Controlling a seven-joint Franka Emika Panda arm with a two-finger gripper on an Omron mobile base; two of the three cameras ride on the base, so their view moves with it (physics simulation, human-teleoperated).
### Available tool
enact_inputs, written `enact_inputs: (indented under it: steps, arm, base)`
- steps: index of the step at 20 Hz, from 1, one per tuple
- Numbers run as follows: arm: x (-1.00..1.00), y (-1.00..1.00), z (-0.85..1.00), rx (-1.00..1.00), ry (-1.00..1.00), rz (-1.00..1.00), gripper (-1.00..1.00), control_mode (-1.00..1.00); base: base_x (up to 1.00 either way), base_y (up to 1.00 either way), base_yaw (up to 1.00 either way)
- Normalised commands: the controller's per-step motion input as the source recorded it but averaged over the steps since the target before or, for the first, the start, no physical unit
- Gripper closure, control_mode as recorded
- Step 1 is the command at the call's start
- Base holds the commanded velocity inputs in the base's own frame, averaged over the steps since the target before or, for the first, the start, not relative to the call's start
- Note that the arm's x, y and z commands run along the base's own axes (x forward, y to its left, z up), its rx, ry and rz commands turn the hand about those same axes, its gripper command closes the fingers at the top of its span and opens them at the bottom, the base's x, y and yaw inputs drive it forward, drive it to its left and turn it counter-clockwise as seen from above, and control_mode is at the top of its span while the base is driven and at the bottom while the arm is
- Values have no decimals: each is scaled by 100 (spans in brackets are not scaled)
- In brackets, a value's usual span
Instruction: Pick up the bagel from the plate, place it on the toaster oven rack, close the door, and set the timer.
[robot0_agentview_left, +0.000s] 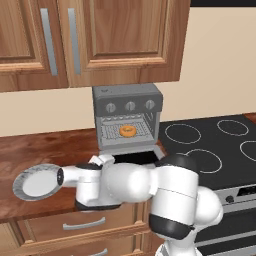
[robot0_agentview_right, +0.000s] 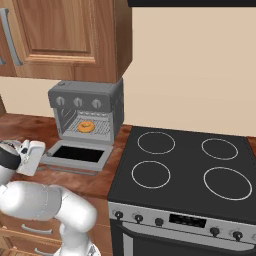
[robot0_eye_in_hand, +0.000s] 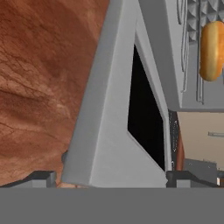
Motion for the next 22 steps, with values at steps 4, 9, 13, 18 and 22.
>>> enact_inputs:
  steps: [4, 9, 13, 18, 22]
  arm:
    - [33, 0, -19, 0, -1, 2, -100, -100]
    - [42, 0, -7, 0, -2, 2, -100, -100]
    - [56, -2, 0, 0, -10, 4, -100, -100]
    - [64, -12, 8, 0, -15, 5, -100, -100]
    - [66, -18, 25, 0, -14, 7, -100, -100]
  base:
    - [0, 0, 0]
    - [0, 0, 0]
    - [0, 0, 0]
    - [0, 0, 0]
    - [0, 0, 0]
